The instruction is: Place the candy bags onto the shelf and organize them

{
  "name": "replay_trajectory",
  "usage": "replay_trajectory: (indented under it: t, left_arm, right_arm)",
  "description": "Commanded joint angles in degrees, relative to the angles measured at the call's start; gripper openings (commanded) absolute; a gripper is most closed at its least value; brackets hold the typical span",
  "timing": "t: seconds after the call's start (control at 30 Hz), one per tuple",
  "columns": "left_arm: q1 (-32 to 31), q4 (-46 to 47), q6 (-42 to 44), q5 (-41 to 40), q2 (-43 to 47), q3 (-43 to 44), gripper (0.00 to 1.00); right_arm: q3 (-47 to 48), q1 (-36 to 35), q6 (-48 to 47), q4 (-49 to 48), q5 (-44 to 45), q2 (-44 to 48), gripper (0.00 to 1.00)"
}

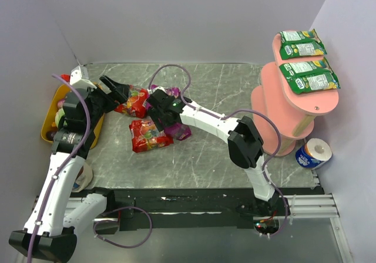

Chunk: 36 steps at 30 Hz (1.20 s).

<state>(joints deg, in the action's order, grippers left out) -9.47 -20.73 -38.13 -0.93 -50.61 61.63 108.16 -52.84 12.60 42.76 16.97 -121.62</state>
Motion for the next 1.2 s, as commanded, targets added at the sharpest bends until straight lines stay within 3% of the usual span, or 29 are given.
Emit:
replay_trajectory:
  t: [0.0, 0.23, 0.43, 0.77, 1.17]
  left_arm:
    - [0.1, 0.7, 1.0, 1.4, -0.8, 2.5, 0.96]
    - [0.0, 1.6, 0.9, 2.2, -1.7, 2.2, 0.96]
    - [0.1, 1.8, 0.8, 2.3, -2.4, 2.0, 0.96]
    - [0.1, 2.8, 0.2, 3.9, -3.8, 1.5, 0.96]
    - [0.1, 5.0, -0.5, 6.7, -5.6, 0.6, 0.96]
  right_arm:
    - [2.1, 0.2, 2.5, 0.7, 3.4, 1.0, 0.8]
    - [2.2, 0.2, 3.1, 1.4, 5.8, 2.4, 0.45]
    - [1.9, 0.2, 2.3, 2.7, 10.8, 6.0, 0.31]
    - [-0.7, 2.6, 1.2, 5.7, 17.6, 17.9, 0.28]
    - [-8.7, 11.2, -4.5, 7.1, 29.6, 38.4, 0.29]
